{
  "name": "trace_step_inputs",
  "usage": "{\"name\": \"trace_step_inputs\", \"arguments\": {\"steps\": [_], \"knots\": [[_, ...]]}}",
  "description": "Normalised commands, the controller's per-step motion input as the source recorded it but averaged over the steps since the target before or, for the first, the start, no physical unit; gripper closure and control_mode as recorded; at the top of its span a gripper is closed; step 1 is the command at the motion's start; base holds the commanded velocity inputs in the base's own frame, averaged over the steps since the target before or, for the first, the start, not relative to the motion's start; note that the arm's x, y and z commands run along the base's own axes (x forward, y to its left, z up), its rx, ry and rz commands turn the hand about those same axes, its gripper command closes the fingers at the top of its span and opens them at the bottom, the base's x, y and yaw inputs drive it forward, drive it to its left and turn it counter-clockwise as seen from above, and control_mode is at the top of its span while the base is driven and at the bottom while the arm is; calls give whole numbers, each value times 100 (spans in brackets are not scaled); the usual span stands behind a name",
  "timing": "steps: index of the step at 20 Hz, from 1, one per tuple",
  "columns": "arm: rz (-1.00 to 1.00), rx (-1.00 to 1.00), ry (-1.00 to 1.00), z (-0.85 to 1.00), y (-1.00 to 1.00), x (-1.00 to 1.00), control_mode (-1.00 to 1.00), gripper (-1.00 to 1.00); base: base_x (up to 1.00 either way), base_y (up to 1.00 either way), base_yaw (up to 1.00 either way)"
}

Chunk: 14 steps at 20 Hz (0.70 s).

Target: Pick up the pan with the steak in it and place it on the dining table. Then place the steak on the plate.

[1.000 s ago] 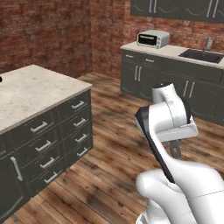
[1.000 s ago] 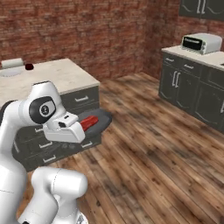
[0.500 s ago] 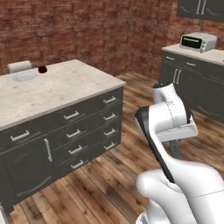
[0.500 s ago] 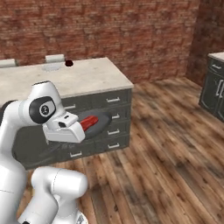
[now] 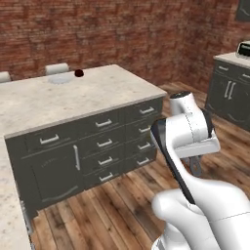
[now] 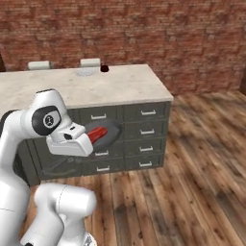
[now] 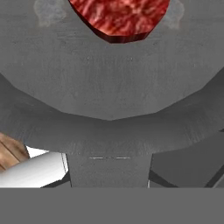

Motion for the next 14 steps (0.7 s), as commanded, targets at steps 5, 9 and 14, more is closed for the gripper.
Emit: {"name": "trace_step_inputs", "arguments": {"steps": [5,9,14], "knots": [[0,0,0,0,0,0,100,100,15,26,25],[0,0,0,0,0,0,100,100,-5,4,42],[0,0,0,0,0,0,100,100,-10,1,39]]}}
